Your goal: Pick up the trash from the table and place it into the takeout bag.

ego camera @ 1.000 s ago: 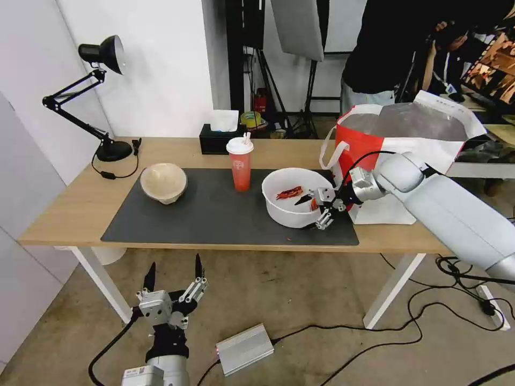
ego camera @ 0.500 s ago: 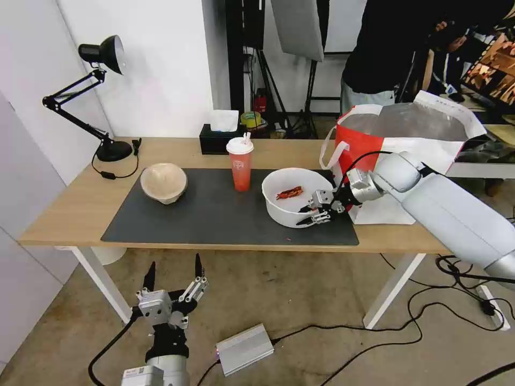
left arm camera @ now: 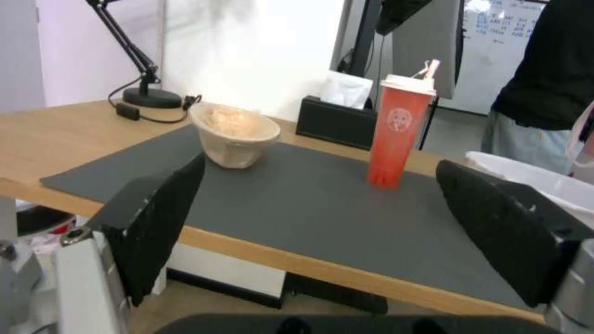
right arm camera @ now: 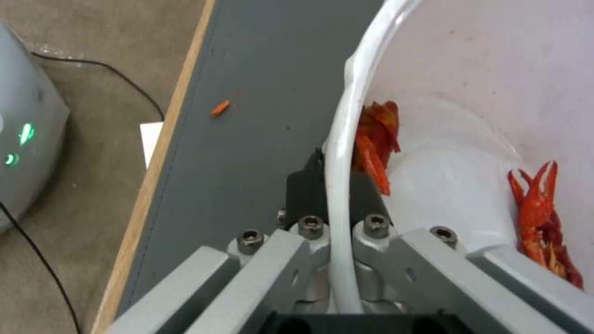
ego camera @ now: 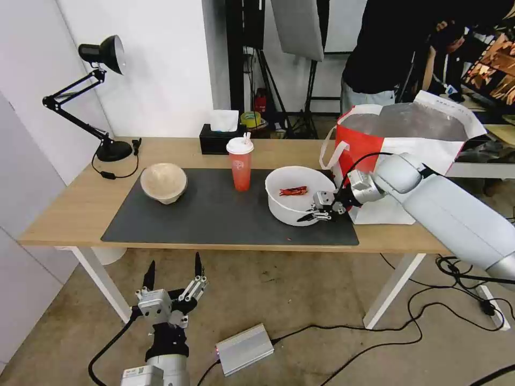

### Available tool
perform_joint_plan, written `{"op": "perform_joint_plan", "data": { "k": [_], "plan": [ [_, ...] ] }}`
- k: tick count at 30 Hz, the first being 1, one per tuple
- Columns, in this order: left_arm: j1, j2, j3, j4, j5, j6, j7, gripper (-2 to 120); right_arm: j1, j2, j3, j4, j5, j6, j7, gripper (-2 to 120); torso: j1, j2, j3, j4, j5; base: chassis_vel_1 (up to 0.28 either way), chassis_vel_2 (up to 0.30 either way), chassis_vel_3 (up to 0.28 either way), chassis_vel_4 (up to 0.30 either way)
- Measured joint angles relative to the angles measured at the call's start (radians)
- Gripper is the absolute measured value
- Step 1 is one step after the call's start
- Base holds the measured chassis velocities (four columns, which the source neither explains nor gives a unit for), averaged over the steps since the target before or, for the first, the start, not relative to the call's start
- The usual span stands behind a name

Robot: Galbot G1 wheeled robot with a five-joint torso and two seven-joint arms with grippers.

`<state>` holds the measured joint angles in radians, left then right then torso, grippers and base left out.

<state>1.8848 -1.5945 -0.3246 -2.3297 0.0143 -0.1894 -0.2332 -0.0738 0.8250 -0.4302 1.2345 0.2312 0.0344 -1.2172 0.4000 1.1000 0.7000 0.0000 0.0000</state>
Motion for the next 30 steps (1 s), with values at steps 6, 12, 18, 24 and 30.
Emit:
{"op": "perform_joint_plan", "data": {
  "k": [6, 12, 18, 24, 30],
  "plan": [
    [0.001, 0.0, -0.002, -0.001, -0.001, 0.0, 0.0, 100, 0.006, -0.009, 0.015, 0.014, 0.025, 0.0, 0.0, 0, 0.0, 0.0, 0.0, 0.0, 0.0, 0.0, 0.0, 0.0, 0.0],
    [0.001, 0.0, -0.002, -0.003, -0.001, 0.0, -0.001, 100, 0.009, -0.041, 0.029, 0.073, 0.071, -0.002, 0.0, 0, 0.0, 0.0, 0.0, 0.0, 0.0, 0.0, 0.0, 0.0, 0.0],
    [0.001, 0.0, -0.002, -0.005, -0.001, -0.001, -0.001, 100, 0.005, -0.072, 0.032, 0.139, 0.111, -0.017, 0.0, 0, 0.0, 0.0, 0.0, -0.0001, 0.0, 0.0, 0.0, 0.0, 0.0],
    [0.004, 0.001, 0.002, -0.006, -0.001, -0.003, -0.001, 100, -0.006, -0.106, 0.031, 0.231, 0.158, -0.039, 0.0, 0, 0.0, 0.0, 0.0, 0.0, -0.0001, 0.0, 0.0, 0.0, 0.0],
    [0.007, 0.001, 0.004, -0.008, -0.001, -0.006, -0.001, 100, -0.022, -0.129, 0.018, 0.287, 0.198, -0.064, 0.0, 0, 0.0, 0.0, 0.0, 0.0, 0.0, 0.0, 0.0, 0.0, 0.0]
  ]
}}
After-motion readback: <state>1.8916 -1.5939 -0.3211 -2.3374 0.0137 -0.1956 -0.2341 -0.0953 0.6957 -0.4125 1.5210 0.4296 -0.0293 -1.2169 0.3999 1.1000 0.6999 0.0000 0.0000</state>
